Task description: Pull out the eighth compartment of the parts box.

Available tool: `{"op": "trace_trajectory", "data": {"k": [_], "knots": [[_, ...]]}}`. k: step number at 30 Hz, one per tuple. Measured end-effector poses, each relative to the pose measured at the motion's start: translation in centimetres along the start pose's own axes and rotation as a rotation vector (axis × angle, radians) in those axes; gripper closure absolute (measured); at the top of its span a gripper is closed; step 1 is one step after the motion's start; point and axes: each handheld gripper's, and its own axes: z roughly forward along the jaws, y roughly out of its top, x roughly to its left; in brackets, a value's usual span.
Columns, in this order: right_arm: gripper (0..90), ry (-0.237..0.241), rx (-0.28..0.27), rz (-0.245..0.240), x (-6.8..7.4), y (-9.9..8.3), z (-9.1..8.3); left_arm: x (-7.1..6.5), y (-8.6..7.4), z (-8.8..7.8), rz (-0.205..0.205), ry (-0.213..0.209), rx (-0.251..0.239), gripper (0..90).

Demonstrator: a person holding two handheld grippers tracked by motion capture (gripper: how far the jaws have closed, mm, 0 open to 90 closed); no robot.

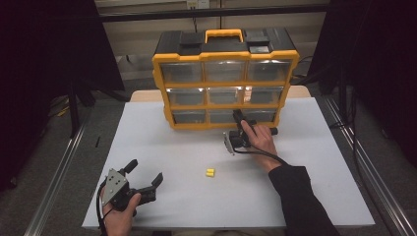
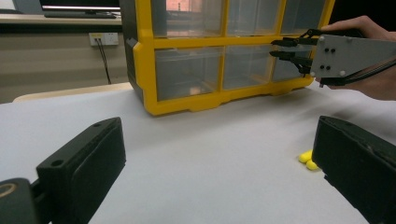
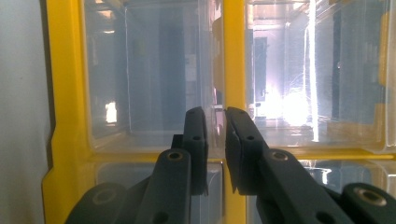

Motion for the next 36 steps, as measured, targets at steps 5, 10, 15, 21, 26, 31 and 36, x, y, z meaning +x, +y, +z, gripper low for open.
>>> {"op": "trace_trajectory", "data": {"k": [5,10,15,21,26,31,36], "knots": [[80.1,0.0,-0.012,0.001,0.1,0.0,-0.5,0.0,0.1,0.0,0.007,0.003,-0.001,2.9],[80.0,-0.002,-0.013,0.007,0.1,0.1,-0.8,-0.1,0.0,0.1,0.002,-0.001,-0.003,3.0],[79.9,0.001,-0.011,0.02,0.1,0.0,-1.1,-0.1,0.0,0.0,-0.001,0.001,-0.004,2.9],[79.9,-0.007,-0.015,0.019,0.2,0.1,-1.5,-0.1,0.0,0.1,-0.002,0.0,-0.006,3.0],[79.7,-0.004,-0.016,0.023,0.1,0.0,-1.8,0.0,0.0,0.0,0.007,0.005,-0.002,2.9],[79.6,-0.007,-0.017,0.028,0.2,0.1,-2.0,0.0,0.0,0.0,0.006,0.006,-0.002,2.9],[79.6,-0.012,-0.018,0.036,0.3,0.1,-2.5,0.0,0.0,0.0,0.001,0.004,-0.006,2.9]]}}
